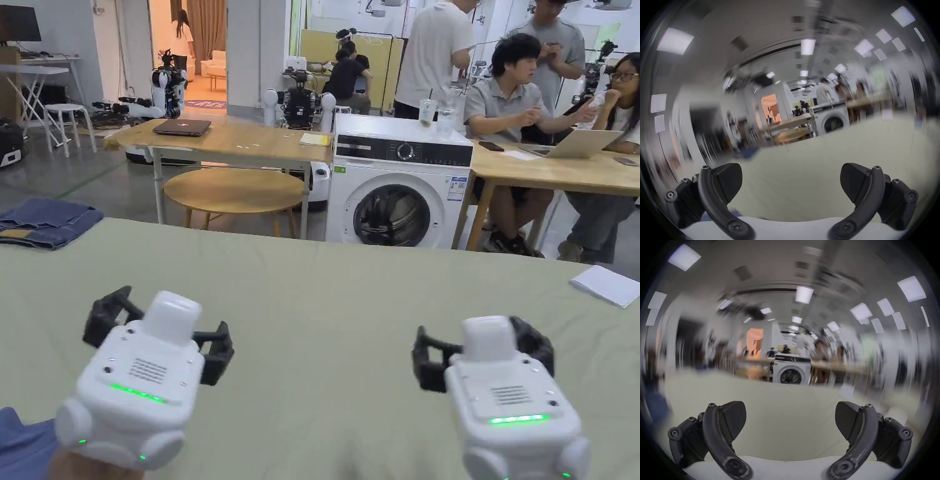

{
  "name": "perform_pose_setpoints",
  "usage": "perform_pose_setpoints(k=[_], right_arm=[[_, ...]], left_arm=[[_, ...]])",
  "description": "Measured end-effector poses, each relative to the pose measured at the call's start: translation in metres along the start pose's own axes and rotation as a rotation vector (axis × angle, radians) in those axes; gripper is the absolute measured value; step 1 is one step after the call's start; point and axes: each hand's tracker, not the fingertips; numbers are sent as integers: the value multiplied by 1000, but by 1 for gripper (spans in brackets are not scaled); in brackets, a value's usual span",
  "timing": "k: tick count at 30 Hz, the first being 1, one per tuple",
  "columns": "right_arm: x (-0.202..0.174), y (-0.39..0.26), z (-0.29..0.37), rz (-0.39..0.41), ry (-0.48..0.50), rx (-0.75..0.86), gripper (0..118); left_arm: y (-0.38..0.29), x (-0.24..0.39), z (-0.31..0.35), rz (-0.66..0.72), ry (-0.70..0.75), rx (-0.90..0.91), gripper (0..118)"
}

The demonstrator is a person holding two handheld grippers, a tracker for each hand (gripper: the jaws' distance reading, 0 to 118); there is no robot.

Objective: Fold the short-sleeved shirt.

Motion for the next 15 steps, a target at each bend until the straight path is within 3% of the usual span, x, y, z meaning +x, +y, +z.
perform_pose_setpoints(k=[1, 2, 3, 4, 6, 7, 10, 12, 15], right_arm=[[-17, -3, 1, 291, -3, 37, 110], [-30, -10, 2, 528, -47, 69, 110], [-43, -18, 1, 710, -81, 99, 110], [-49, -27, 1, 834, -105, 130, 110], [-52, -35, 2, 937, -84, 143, 110], [-49, -30, 11, 935, -82, 145, 110], [-47, -21, 17, 727, -83, 78, 110], [-36, -14, 13, 474, -72, 5, 110], [-12, -9, 3, -24, -7, -100, 110]], left_arm=[[2, 13, -1, -190, 26, -17, 118], [2, 23, -1, -362, 53, -20, 118], [-1, 31, -1, -491, 72, -7, 118], [-6, 37, -6, -596, 90, 6, 118], [-10, 43, -5, -686, 85, 23, 117], [-11, 43, -4, -680, 73, 27, 117], [-8, 34, -5, -511, 41, 18, 117], [-5, 21, -10, -229, -11, -37, 117], [-6, -3, -13, 216, -80, -83, 117]])
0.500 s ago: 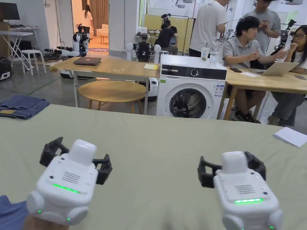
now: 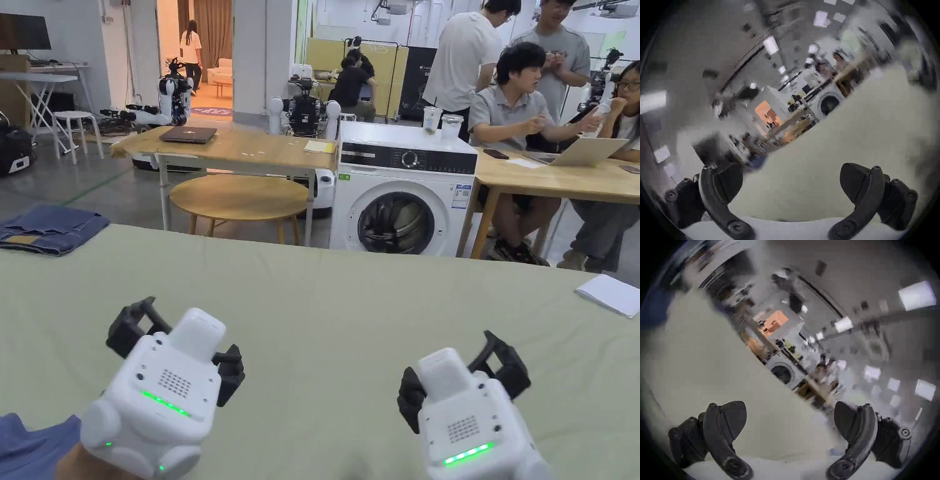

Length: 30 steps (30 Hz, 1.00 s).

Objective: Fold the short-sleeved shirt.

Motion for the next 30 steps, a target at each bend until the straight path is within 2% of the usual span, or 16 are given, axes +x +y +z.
perform_pose_setpoints(k=[2, 4, 5, 7, 11, 17, 22, 28, 30], right_arm=[[17, 0, -2, -322, 14, -50, 110], [26, -3, -2, -524, 0, -67, 110], [29, -5, -2, -589, -20, -72, 110], [31, -11, -2, -650, -31, -56, 110], [25, -16, -5, -572, -16, -56, 110], [18, -8, 3, -524, -17, -14, 110], [13, 0, 8, -474, -17, 9, 110], [17, 3, 12, -516, -45, 13, 110], [17, 3, 12, -524, -50, 7, 109]], left_arm=[[-5, -18, 1, 261, -27, 36, 117], [-10, -27, 3, 413, -20, 65, 117], [-11, -29, 7, 457, -27, 78, 117], [-14, -33, 9, 486, -24, 105, 117], [-15, -33, 11, 489, -26, 108, 117], [-10, -20, 13, 402, -33, 101, 117], [-5, -18, 17, 399, -43, 109, 117], [-2, -22, 26, 412, -26, 132, 117], [-1, -24, 27, 420, -21, 142, 113]])
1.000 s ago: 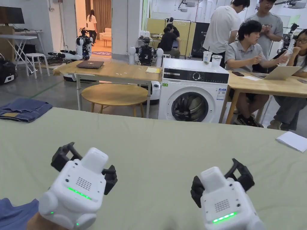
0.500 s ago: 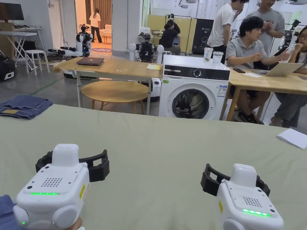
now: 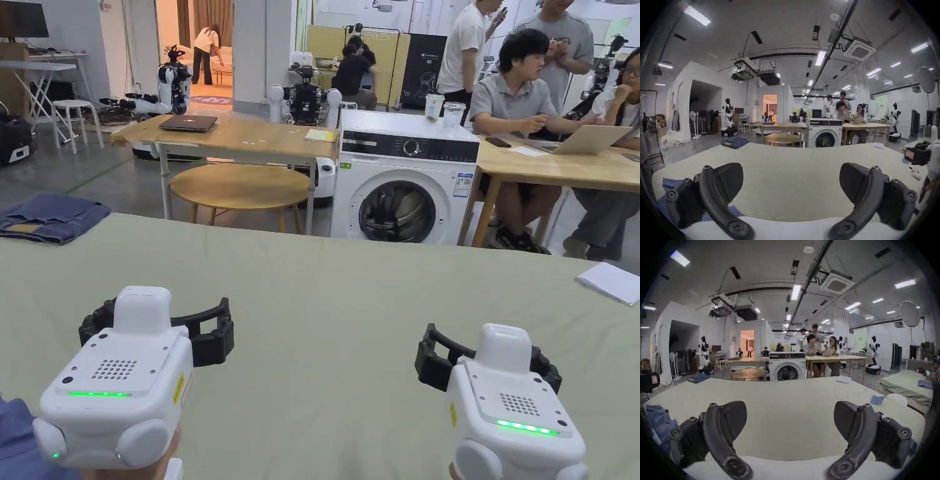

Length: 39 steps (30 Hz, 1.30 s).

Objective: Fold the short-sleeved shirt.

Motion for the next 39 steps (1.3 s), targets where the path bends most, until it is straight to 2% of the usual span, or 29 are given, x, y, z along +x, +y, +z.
perform_pose_setpoints(k=[1, 2, 5, 6, 7, 8, 9, 11, 12, 15, 17, 20, 23, 28, 39], right_arm=[[0, 0, 1, 0, 2, 0, 107], [-1, 0, 3, 4, 7, 1, 97], [-8, -2, 7, 45, 11, 16, 81], [-8, -3, 8, 56, 16, 18, 71], [-10, -3, 10, 72, 15, 24, 55], [-13, -4, 11, 97, 0, 35, 28], [-15, -4, 12, 106, -7, 37, 14], [-14, -5, 13, 104, -8, 30, 2], [-14, -5, 13, 103, -9, 24, 0], [-12, -6, 15, 94, 7, 17, 0], [-16, -5, 17, 90, -21, 20, 0], [-12, -2, 16, -7, 1, -16, 0], [-19, 1, 15, -18, 27, -18, 0], [-58, 3, 17, 13, 132, -8, 0], [-188, -4, 39, 87, 414, 2, 0]], left_arm=[[0, -1, 2, 8, -6, 12, 103], [1, 0, 4, 10, -4, 17, 82], [3, 2, 3, -5, 11, -10, 20], [2, 4, 3, -20, 19, -26, 13], [1, 4, 2, -32, 24, -31, 13], [-1, 5, 3, -39, 27, -30, 9], [-2, 5, 5, -39, 19, -30, 3], [-4, 6, 9, -44, 12, -28, 0], [-5, 7, 10, -54, 16, -27, 0], [-8, 9, 11, -66, 7, -47, 0], [-10, 8, 13, -70, 9, -52, 0], [-12, 2, 16, -73, 26, -74, 0], [-12, -14, 23, -81, 60, -76, 0], [-3, -54, 46, -112, 138, -60, 0], [6, -170, 112, -152, 384, -185, 0]])
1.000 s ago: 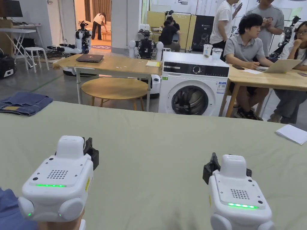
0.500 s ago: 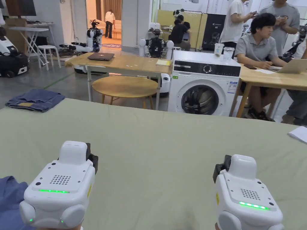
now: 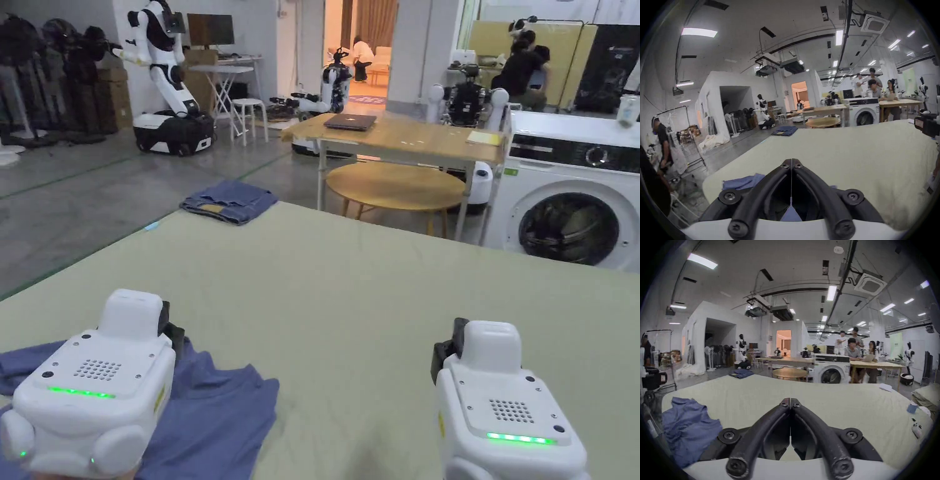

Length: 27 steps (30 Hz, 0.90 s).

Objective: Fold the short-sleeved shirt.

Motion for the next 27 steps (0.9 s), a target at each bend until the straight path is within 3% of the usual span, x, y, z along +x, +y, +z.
perform_pose_setpoints(k=[3, 7, 14, 15, 16, 17, 18, 20, 27], right_arm=[[-29, -3, -5, 8, 72, -14, 0], [-55, -9, -10, 27, 134, -47, 0], [-64, -28, -12, 81, 165, -93, 0], [-62, -31, -12, 81, 165, -100, 0], [-60, -33, -13, 84, 162, -110, 0], [-58, -36, -13, 89, 157, -122, 0], [-55, -39, -14, 92, 152, -130, 0], [-48, -44, -16, 104, 134, -150, 0], [-22, -57, -19, 106, 84, -210, 0]], left_arm=[[-10, -34, 0, 35, 46, -75, 0], [-23, -69, -13, 121, 3, -242, 0], [-54, -105, -64, 235, -109, -527, 0], [-59, -107, -70, 245, -124, -545, 5], [-62, -108, -78, 235, -124, -577, 19], [-67, -107, -86, 214, -137, -617, 39], [-72, -107, -91, 213, -179, -632, 41], [-83, -105, -106, 210, -193, -702, 57], [-116, -102, -140, 277, -226, -811, 61]])
